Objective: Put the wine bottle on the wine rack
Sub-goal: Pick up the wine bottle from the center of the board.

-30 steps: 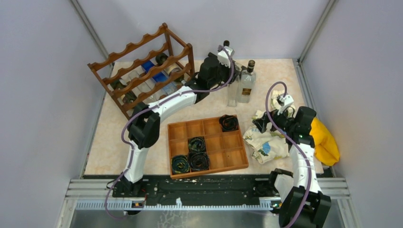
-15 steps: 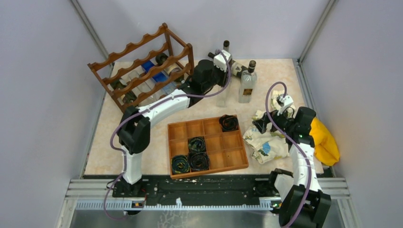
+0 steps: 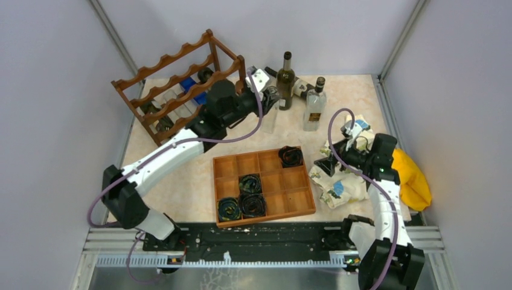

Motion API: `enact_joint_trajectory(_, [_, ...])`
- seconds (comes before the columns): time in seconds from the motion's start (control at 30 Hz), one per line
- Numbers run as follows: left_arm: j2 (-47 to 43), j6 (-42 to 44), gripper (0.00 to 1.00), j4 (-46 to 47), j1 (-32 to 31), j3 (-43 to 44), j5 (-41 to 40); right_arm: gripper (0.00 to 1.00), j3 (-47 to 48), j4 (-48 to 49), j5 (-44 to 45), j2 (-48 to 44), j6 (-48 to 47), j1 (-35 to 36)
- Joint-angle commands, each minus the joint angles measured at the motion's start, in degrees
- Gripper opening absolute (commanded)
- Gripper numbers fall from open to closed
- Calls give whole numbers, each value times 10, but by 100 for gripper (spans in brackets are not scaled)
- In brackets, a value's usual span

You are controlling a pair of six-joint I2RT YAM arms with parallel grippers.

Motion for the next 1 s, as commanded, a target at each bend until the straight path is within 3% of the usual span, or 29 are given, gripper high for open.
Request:
enact_joint_trajectory(0.0, [-84, 15, 0, -29, -1, -38, 54, 94, 75, -79, -70, 1, -160, 55])
enact_joint_trajectory(0.17, [-155, -6, 0, -76, 0, -80, 80, 96, 110, -67, -100, -11, -251, 133])
enact_joint_trajectory(0.57, [-297, -106, 0, -49, 0, -201, 75, 94, 228, 140, 150, 88, -30, 455])
enact_joint_trajectory(0.7, [-323, -129, 0, -52, -1, -220, 72, 94, 240, 190, 190, 120, 65, 496])
enact_joint_trajectory(0.97, [-335, -155, 0, -37, -1, -240, 104, 98, 242, 224, 238, 162, 124, 556])
